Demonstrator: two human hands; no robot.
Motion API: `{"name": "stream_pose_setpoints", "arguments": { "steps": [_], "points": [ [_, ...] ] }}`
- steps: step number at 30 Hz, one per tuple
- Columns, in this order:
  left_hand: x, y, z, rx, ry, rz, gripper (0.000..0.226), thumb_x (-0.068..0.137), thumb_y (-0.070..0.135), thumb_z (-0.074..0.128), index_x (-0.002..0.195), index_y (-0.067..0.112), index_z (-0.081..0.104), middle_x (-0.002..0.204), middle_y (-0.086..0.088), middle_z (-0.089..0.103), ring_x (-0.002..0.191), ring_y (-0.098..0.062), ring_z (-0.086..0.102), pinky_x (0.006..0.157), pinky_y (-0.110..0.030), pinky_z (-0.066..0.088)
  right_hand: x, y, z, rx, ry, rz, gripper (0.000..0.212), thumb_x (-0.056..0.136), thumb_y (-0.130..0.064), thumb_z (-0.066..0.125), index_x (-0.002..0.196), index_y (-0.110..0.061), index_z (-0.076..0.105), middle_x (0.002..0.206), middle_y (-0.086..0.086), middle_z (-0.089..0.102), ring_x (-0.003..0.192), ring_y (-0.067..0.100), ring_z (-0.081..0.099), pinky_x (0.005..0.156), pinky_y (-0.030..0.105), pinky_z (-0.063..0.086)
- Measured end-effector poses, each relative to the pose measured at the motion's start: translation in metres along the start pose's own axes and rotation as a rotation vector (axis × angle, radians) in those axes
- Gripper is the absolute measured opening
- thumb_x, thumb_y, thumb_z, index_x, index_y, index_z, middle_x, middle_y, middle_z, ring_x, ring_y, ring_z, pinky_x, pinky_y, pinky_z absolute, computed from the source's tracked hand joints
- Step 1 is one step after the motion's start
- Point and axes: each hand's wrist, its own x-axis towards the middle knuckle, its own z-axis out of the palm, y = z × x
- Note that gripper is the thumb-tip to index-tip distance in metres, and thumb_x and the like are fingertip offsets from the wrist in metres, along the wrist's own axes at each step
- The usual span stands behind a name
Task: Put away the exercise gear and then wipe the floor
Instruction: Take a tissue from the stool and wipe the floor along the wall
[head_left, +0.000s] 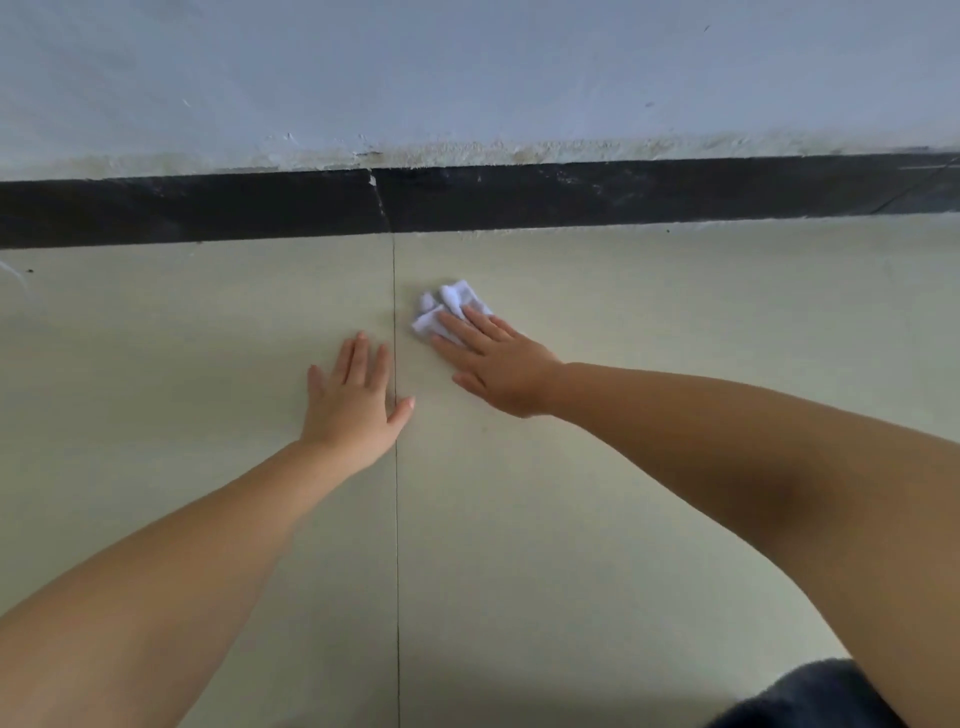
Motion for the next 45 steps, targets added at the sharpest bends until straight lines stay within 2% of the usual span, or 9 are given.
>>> {"name": "stream_pose_setpoints", "arguments": {
  "steps": [6, 13, 19, 25, 28, 34, 37, 43, 45],
  "points": [
    [0.0, 0.015, 0.005, -0.003, -0.055, -0.08, 0.085, 0.091, 0.062, 0.025, 0.149, 0.011, -0.011, 0.156, -0.014, -0.019, 0.144, -0.026, -0.018, 0.114, -0.055, -0.007, -0.111, 0.12, 0.037, 0.098, 0.181, 0.471, 0.077, 0.086, -0.057, 0.005, 0.152, -0.017, 0.001, 0.159, 0.013, -0.005, 0.145, 0.039, -0.007, 0.119, 0.047, 0.007],
    [0.003, 0.019, 0.003, 0.018, -0.091, -0.121, 0.087, 0.091, 0.063, 0.024, 0.148, 0.009, -0.013, 0.155, -0.016, -0.02, 0.144, -0.028, -0.019, 0.117, -0.05, -0.005, -0.144, 0.135, 0.05, 0.384, 0.383, 1.15, 0.059, 0.098, -0.035, 0.031, 0.152, -0.019, 0.015, 0.16, 0.01, 0.004, 0.147, 0.033, 0.0, 0.118, 0.045, 0.001],
    [-0.001, 0.058, -0.011, -0.104, 0.083, -0.157, 0.059, 0.097, 0.034, 0.034, 0.149, 0.013, 0.015, 0.158, -0.011, 0.006, 0.146, -0.023, 0.005, 0.116, -0.053, 0.002, -0.104, 0.016, 0.072, 0.137, 0.318, 0.457, 0.065, 0.08, -0.04, 0.039, 0.138, -0.011, 0.048, 0.144, 0.018, 0.043, 0.13, 0.044, 0.041, 0.101, 0.055, 0.041],
    [-0.003, 0.131, -0.014, -0.271, 0.281, -0.055, 0.049, 0.099, 0.022, 0.033, 0.147, 0.017, 0.024, 0.157, -0.004, 0.018, 0.145, -0.016, 0.012, 0.116, -0.047, 0.003, -0.139, -0.026, 0.109, -0.122, 0.166, -0.21, 0.057, 0.091, -0.046, 0.031, 0.143, -0.023, 0.039, 0.153, 0.003, 0.033, 0.142, 0.031, 0.028, 0.112, 0.045, 0.019],
    [-0.004, 0.143, -0.007, -0.254, 0.167, 0.018, 0.05, 0.1, 0.028, 0.032, 0.148, 0.018, 0.023, 0.158, -0.003, 0.015, 0.146, -0.015, 0.01, 0.116, -0.046, 0.007, -0.169, 0.029, 0.112, -0.129, 0.231, -0.109, 0.054, 0.095, -0.04, 0.032, 0.146, -0.024, 0.033, 0.153, 0.007, 0.032, 0.14, 0.032, 0.03, 0.11, 0.044, 0.025],
    [-0.011, 0.133, 0.008, -0.073, -0.08, 0.096, 0.06, 0.1, 0.041, 0.024, 0.151, 0.025, -0.001, 0.158, -0.001, -0.017, 0.146, -0.016, -0.012, 0.117, -0.048, 0.007, -0.271, 0.182, 0.089, 0.298, 0.32, 0.909, 0.057, 0.1, -0.035, 0.026, 0.152, -0.02, 0.009, 0.16, 0.013, 0.002, 0.146, 0.036, -0.002, 0.118, 0.048, 0.012],
    [-0.01, 0.135, 0.001, -0.071, -0.107, 0.096, 0.059, 0.1, 0.041, 0.023, 0.151, 0.024, -0.003, 0.158, -0.001, -0.018, 0.146, -0.017, -0.013, 0.117, -0.048, 0.007, -0.262, 0.187, 0.076, 0.458, 0.275, 1.168, 0.055, 0.101, -0.036, 0.025, 0.152, -0.018, 0.014, 0.16, 0.014, 0.0, 0.146, 0.035, -0.002, 0.117, 0.045, 0.003],
    [-0.008, 0.137, -0.013, -0.063, -0.123, 0.088, 0.055, 0.1, 0.023, 0.026, 0.151, 0.022, 0.007, 0.159, -0.003, -0.008, 0.147, -0.018, -0.003, 0.117, -0.042, 0.017, -0.171, 0.019, 0.103, 0.183, 0.349, 0.511, 0.066, 0.08, -0.04, 0.038, 0.138, -0.01, 0.047, 0.146, 0.019, 0.04, 0.132, 0.045, 0.038, 0.102, 0.057, 0.039],
    [-0.008, 0.139, -0.022, -0.029, -0.173, 0.075, 0.064, 0.094, 0.012, 0.032, 0.151, 0.024, 0.005, 0.159, -0.001, -0.01, 0.147, -0.018, -0.002, 0.117, -0.042, 0.017, -0.162, -0.036, 0.104, 0.119, 0.242, 0.188, 0.062, 0.088, -0.042, 0.032, 0.142, -0.015, 0.041, 0.153, 0.011, 0.03, 0.14, 0.039, 0.025, 0.111, 0.057, 0.023]
  ]
}}
